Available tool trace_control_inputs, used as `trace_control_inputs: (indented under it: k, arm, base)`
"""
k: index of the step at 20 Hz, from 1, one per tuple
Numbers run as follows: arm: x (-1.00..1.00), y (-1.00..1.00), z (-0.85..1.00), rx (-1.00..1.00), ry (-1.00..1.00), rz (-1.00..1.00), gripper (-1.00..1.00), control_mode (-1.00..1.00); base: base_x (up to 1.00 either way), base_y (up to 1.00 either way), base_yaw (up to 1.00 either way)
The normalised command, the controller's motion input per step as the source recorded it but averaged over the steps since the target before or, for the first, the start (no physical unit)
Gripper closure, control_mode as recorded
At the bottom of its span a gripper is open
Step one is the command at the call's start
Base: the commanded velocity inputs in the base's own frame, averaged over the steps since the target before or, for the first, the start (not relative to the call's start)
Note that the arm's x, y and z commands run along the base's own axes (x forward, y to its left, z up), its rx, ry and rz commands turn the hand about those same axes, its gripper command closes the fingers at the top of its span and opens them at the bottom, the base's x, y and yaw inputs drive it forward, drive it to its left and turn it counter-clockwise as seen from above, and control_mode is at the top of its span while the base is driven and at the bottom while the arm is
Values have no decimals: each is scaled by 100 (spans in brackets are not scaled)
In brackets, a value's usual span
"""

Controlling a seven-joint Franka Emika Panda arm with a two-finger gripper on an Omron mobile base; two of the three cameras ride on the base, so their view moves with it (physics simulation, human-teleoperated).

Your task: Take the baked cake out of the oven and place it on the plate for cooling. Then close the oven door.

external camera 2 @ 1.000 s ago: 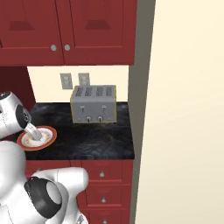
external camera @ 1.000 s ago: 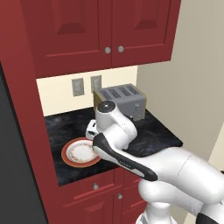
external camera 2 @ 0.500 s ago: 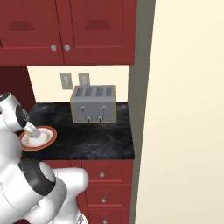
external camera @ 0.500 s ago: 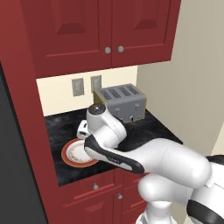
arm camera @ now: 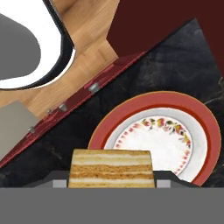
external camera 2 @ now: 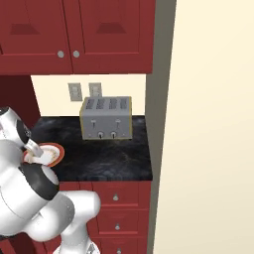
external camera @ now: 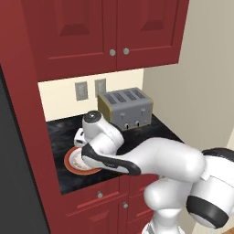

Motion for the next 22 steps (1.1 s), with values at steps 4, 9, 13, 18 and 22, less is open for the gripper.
trace_control_inputs:
  k: [4, 9, 13, 18, 22]
  arm:
    - [20, 1, -30, 0, 0, 0, 100, -100]
    - [28, 1, -27, 0, 0, 0, 100, -100]
    - [32, 10, -22, 0, 0, 0, 100, -100]
    - [32, 20, -18, 0, 0, 0, 100, -100]
    - [35, 19, -13, 0, 0, 0, 100, -100]
  base:
    - [0, 0, 0]
    - [0, 0, 0]
    - [0, 0, 0]
    - [0, 0, 0]
    - [0, 0, 0]
